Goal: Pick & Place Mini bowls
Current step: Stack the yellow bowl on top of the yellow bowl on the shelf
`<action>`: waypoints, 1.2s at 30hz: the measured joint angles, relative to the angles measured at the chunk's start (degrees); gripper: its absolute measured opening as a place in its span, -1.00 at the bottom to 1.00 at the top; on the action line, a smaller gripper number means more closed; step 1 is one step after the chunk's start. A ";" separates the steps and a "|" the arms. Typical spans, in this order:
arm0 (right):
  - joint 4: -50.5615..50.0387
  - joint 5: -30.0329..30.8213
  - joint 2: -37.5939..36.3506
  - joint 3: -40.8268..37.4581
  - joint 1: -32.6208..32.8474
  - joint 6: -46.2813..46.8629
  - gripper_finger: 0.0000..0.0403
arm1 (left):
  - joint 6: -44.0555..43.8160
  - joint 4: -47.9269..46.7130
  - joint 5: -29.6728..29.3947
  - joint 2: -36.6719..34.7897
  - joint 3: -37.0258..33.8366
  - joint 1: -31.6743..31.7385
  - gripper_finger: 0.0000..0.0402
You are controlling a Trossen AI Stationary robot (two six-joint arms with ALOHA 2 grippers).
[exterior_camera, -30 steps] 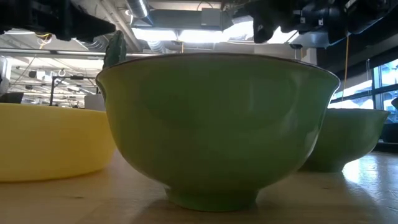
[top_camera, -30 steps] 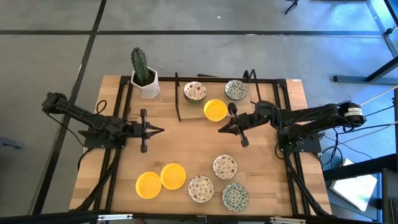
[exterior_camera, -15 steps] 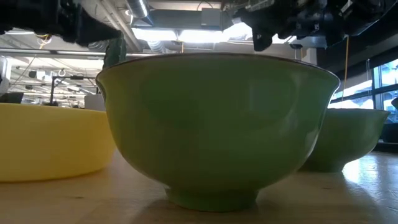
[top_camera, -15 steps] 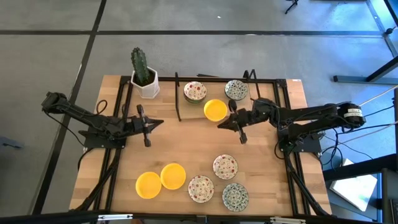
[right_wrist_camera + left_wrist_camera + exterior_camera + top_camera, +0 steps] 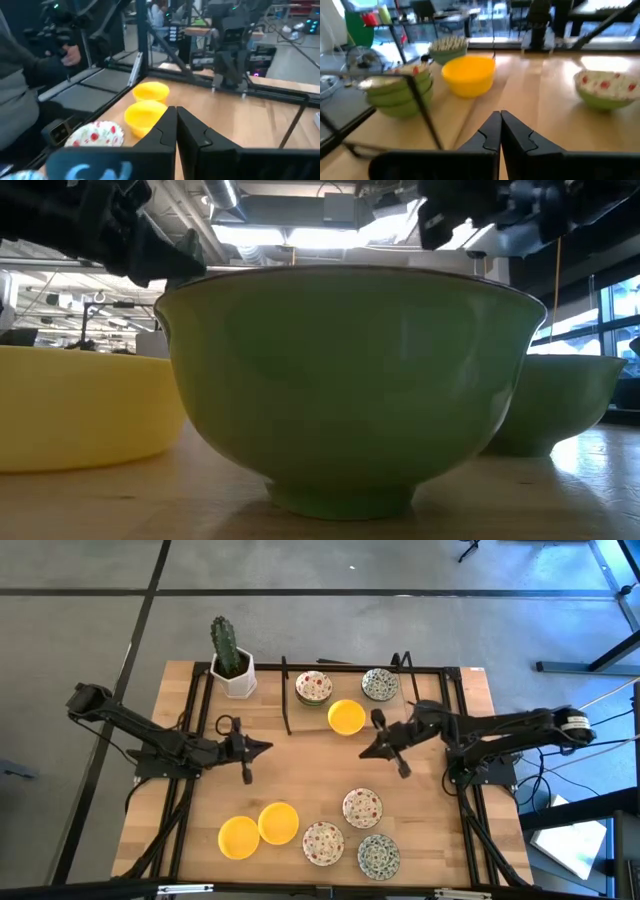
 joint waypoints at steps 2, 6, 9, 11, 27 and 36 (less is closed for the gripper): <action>-4.27 -0.20 -2.67 0.00 0.10 -1.58 -0.98 | -0.34 1.87 1.94 0.50 0.00 0.00 -0.99; -9.80 -0.06 -5.36 0.00 1.42 -4.16 -0.93 | -5.76 1.46 7.49 0.66 0.00 0.00 -0.97; -10.52 -0.14 -5.35 0.00 2.38 -6.02 -0.90 | -10.25 0.89 10.28 0.66 0.00 0.00 -0.99; -10.52 -0.14 -5.19 0.00 2.78 -7.41 -0.90 | -13.17 0.43 11.57 0.66 0.02 0.02 -0.99; -14.01 4.98 -7.96 0.00 3.37 -7.12 -0.95 | -24.71 -42.02 21.62 22.19 30.68 -10.61 -0.98; -16.97 4.25 -8.70 0.00 3.37 -4.97 -0.94 | -35.93 -52.78 23.11 31.32 36.02 -11.44 -0.98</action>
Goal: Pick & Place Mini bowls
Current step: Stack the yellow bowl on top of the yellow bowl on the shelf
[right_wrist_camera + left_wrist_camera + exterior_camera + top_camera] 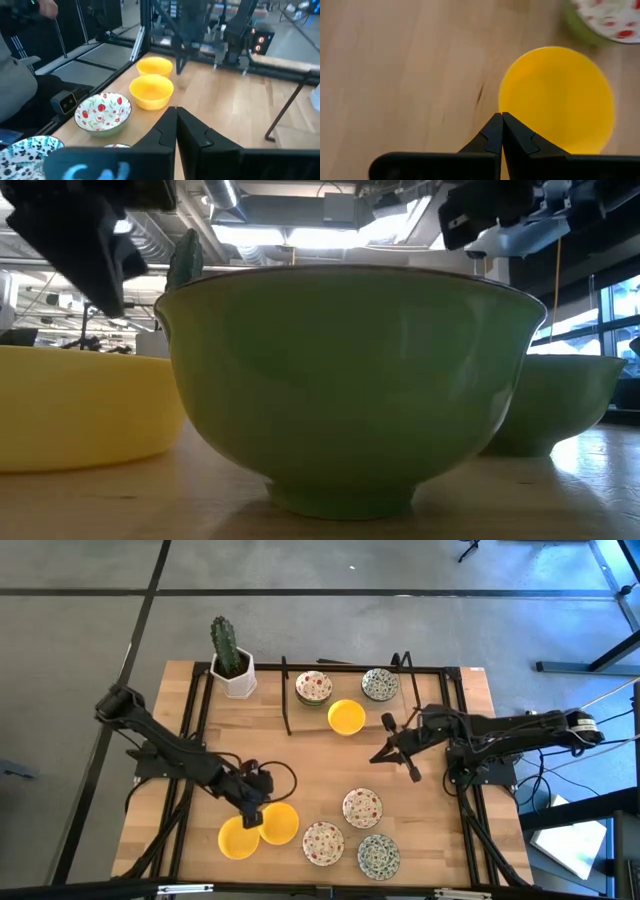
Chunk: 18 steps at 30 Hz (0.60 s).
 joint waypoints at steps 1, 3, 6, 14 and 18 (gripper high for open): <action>-0.20 -0.13 -0.80 0.00 0.00 -0.03 -0.93 | -1.31 -0.04 0.87 0.57 -0.02 0.31 -0.97; -0.31 0.44 -2.79 0.00 0.00 0.23 -0.94 | -2.90 0.23 3.31 1.57 -0.01 0.69 -0.94; 0.18 0.62 -5.93 -1.41 0.26 0.72 -0.98 | -4.44 0.94 6.24 2.91 0.00 1.01 -0.82; 6.42 0.73 -15.13 -9.15 0.70 1.57 -0.96 | -4.68 1.50 7.68 2.70 0.00 3.65 -0.31; 4.77 0.72 -18.59 -9.25 0.70 2.69 -0.96 | -5.54 1.84 7.97 2.92 0.00 5.04 -0.07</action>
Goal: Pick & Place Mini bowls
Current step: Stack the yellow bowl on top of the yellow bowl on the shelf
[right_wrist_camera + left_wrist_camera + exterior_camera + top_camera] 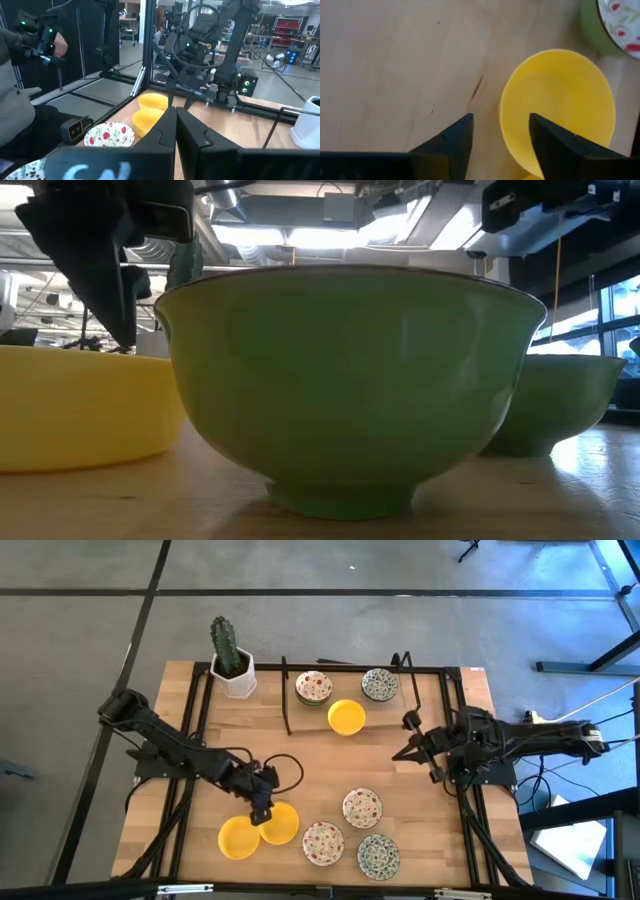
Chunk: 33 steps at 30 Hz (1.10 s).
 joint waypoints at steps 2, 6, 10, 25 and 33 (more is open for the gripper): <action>-2.17 0.00 -0.93 0.00 0.00 0.00 -0.96 | -0.48 0.30 1.51 0.21 0.00 0.48 0.01; -4.18 0.00 -1.30 0.00 0.00 -0.03 -0.96 | 0.06 1.24 3.63 1.35 0.00 0.92 0.09; -4.10 0.00 -1.30 0.00 0.00 -0.11 -0.95 | 0.90 2.27 5.93 3.70 0.04 0.89 0.10; -5.01 0.00 -1.92 -0.07 0.02 0.16 -0.95 | 4.91 3.52 6.25 12.16 0.00 2.27 0.01; -7.44 -0.42 -2.48 -0.04 0.02 0.17 -0.95 | 8.98 3.49 5.66 11.86 0.09 5.39 -0.78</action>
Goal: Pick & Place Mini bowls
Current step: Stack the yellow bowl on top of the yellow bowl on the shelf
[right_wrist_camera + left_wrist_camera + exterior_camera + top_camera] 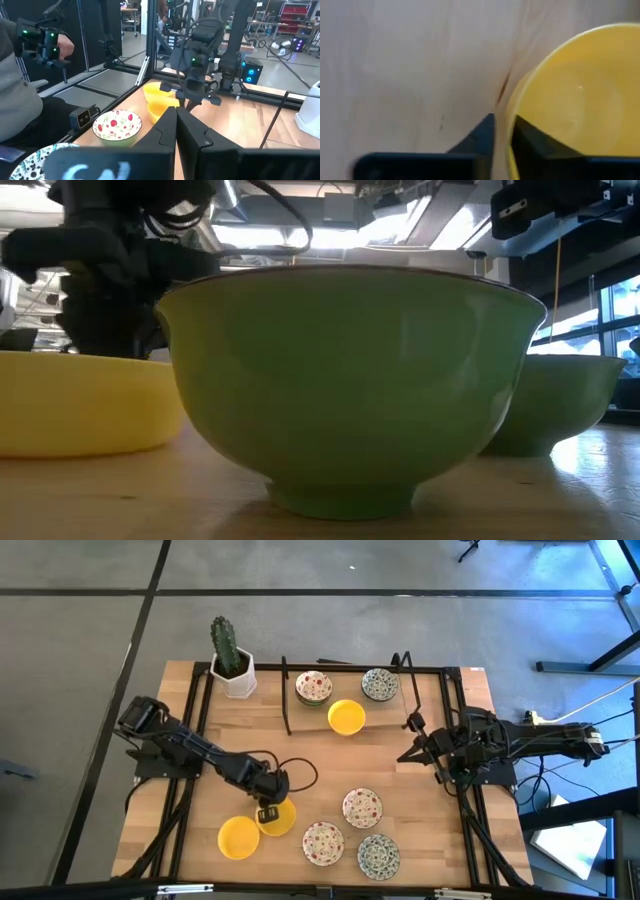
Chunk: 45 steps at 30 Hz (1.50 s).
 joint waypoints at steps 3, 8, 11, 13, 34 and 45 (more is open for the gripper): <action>0.06 -0.02 0.00 0.00 0.00 -0.25 -0.95 | 3.11 -0.55 1.57 -1.05 0.95 1.45 -0.95; 0.07 -0.17 -0.27 0.00 0.00 -0.26 -0.95 | 9.08 -3.89 1.56 -3.05 7.73 4.49 -0.97; 0.05 -0.20 -0.24 0.00 0.00 -0.26 -0.95 | 11.39 -9.18 -1.94 -3.10 15.01 7.68 -0.98; 0.09 -0.22 -0.24 0.00 0.00 -0.26 -0.95 | 13.99 -10.60 -5.37 -3.03 19.80 10.51 -0.98; -1.22 -1.73 -0.22 0.02 0.02 -2.24 -0.95 | 40.41 -30.06 -4.13 29.76 71.13 36.42 -0.98; -1.89 -1.72 -0.42 0.02 0.02 -3.92 -0.95 | 42.97 -35.30 -4.27 39.24 80.26 39.04 -0.98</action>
